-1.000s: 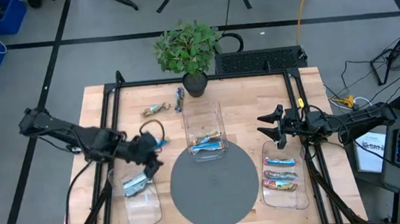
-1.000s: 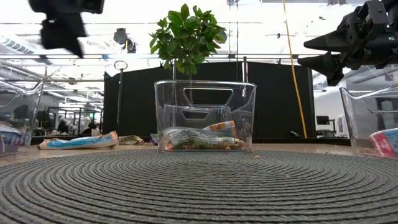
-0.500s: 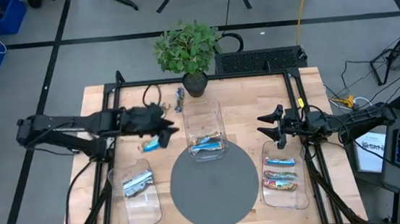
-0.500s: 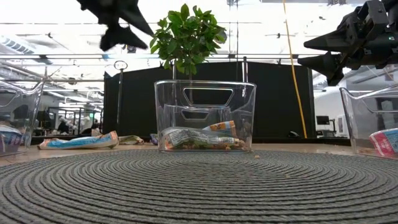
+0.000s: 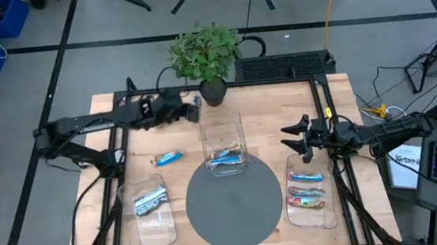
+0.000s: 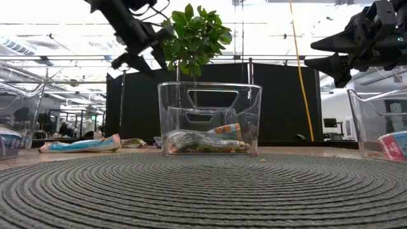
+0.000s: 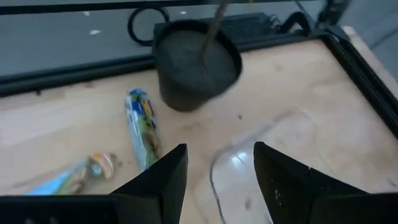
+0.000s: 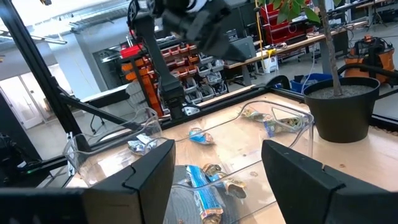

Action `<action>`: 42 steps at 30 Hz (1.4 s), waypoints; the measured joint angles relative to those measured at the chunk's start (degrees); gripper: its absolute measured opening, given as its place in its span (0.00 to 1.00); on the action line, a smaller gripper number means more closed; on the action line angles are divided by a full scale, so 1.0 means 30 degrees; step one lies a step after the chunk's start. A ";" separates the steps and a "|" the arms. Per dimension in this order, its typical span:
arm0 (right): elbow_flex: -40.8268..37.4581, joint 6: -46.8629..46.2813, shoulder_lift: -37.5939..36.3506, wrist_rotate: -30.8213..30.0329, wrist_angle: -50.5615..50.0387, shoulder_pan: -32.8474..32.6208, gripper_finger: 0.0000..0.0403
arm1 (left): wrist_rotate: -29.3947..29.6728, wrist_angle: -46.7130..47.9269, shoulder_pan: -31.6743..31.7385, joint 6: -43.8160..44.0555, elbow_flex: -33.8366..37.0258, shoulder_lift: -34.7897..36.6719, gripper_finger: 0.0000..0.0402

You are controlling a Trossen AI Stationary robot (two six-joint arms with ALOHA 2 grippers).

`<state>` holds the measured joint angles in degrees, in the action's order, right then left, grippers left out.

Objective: Pick and place Granola Bars by type
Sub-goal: Put the green granola bar into the left transparent bin

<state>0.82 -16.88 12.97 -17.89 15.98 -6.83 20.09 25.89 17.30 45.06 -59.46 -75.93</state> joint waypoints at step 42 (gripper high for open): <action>0.0007 0.0000 0.0066 0.0000 -0.0012 -0.0005 0.58 | 0.1825 -0.2513 0.1940 -0.0760 0.6114 0.1833 0.46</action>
<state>0.84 -16.88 13.17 -17.89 15.94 -6.85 25.56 18.35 23.12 42.78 -41.12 -70.43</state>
